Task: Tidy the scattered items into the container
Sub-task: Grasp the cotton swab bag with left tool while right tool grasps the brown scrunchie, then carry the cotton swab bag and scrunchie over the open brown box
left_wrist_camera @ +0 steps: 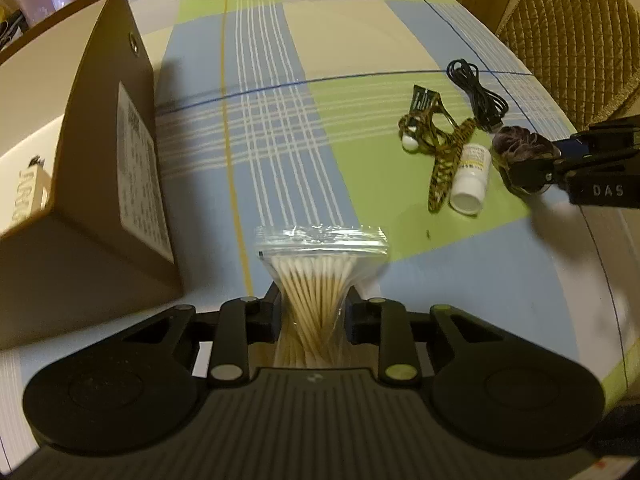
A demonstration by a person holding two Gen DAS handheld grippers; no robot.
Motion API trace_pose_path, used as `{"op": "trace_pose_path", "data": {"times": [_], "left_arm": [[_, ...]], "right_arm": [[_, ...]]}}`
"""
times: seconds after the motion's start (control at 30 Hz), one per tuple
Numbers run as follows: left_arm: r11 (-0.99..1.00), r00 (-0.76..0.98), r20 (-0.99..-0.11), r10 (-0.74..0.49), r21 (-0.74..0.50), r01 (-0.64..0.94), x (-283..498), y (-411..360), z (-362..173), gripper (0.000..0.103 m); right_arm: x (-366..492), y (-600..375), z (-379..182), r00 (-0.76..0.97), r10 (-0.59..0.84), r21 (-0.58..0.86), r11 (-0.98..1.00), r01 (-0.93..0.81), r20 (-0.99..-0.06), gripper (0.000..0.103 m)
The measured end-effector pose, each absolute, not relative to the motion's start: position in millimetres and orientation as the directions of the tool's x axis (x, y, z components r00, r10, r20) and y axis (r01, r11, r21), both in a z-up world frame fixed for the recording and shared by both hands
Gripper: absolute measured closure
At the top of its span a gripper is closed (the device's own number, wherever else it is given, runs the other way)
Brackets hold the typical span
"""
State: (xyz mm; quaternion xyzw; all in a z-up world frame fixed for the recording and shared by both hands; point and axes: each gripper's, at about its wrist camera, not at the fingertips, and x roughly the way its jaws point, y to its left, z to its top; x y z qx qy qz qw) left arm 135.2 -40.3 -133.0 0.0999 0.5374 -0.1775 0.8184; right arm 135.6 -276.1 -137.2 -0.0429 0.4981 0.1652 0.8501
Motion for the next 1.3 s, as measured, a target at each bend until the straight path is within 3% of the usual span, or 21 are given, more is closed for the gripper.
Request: {"op": "trace_pose_path", "data": {"times": [0.17, 0.67, 1.3], "left_arm": [[0.917, 0.34, -0.92, -0.196, -0.049, 0.397, 124, -31, -128, 0.08], [0.935, 0.413, -0.884, -0.221, -0.071, 0.348, 96, 17, -82, 0.081], [0.977, 0.56, -0.81, -0.177, -0.075, 0.2, 72, 134, -18, 0.081]], "right_arm": [[123, -280, -128, 0.429, 0.269, 0.135, 0.939, -0.316, -0.862, 0.085], [95, -234, -82, 0.414, 0.39, 0.212, 0.886, -0.412, -0.822, 0.086], [86, -105, -43, 0.365, 0.566, 0.249, 0.733, -0.633, -0.739, 0.085]]}}
